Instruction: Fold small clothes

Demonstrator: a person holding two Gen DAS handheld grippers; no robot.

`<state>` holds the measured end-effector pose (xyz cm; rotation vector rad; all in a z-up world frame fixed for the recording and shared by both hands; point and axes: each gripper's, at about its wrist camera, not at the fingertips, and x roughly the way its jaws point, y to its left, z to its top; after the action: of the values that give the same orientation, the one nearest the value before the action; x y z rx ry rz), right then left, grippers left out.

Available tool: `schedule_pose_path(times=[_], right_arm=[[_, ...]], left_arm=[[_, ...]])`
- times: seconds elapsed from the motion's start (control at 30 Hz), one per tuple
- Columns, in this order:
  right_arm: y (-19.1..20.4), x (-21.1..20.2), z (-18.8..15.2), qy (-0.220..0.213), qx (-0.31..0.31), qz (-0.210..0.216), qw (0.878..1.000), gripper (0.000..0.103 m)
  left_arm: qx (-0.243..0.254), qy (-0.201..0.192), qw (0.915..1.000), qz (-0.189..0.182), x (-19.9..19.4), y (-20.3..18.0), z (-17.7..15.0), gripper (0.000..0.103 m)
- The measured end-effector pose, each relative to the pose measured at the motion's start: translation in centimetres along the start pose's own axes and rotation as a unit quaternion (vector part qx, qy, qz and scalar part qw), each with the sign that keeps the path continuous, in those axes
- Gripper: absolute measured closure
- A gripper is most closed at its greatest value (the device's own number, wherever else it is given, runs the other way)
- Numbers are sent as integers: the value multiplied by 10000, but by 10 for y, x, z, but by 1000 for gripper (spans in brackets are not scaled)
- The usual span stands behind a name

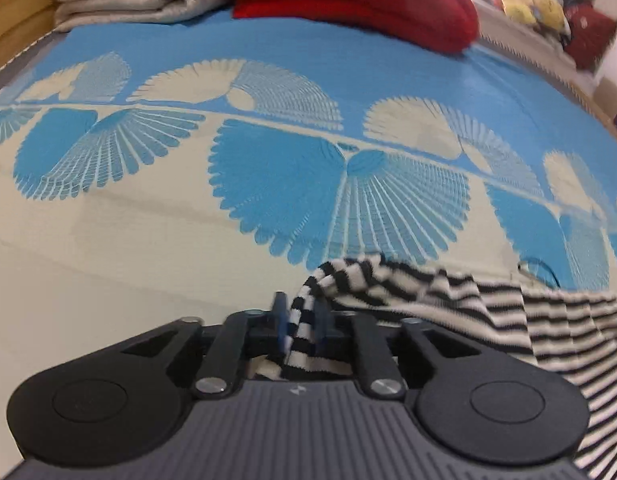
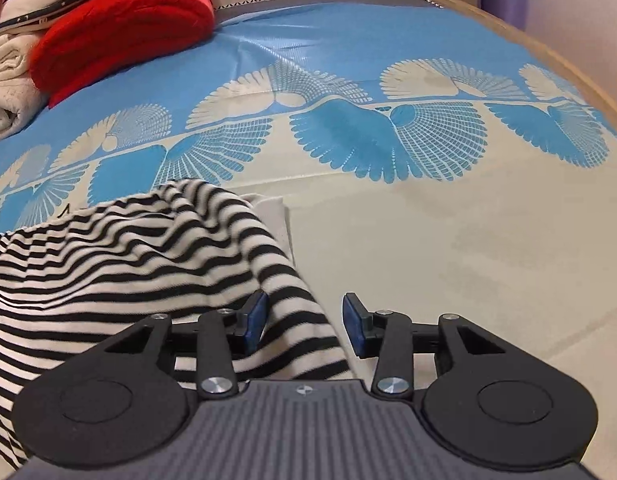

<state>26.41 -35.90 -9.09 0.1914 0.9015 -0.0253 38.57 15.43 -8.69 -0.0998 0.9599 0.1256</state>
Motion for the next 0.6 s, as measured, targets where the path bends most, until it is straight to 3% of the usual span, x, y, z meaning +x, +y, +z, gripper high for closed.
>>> schedule_pose_path(times=[0.13, 0.23, 0.3, 0.4, 0.47, 0.6], right_arm=[[1, 14, -5, 374, -179, -277, 9988, 58], [-1, 22, -10, 587, -191, -374, 9974, 61], [-3, 22, -11, 581, -107, -367, 9976, 90], [-7, 19, -12, 514, 63, -450, 9976, 96], [-9, 18, -13, 466, 123, -543, 9974, 96], [-14, 8, -13, 335, 352, -415, 9980, 94]], left_arm=[[317, -241, 9988, -298, -31, -15, -1, 73], [446, -186, 9968, -640, -44, -24, -8, 73], [644, 66, 9945, -817, -43, -33, -16, 73], [1060, 298, 9902, -862, -41, -47, -30, 73], [1228, 435, 9874, -896, -42, -50, -38, 73], [1103, 735, 9846, -1143, -54, -42, -50, 73]])
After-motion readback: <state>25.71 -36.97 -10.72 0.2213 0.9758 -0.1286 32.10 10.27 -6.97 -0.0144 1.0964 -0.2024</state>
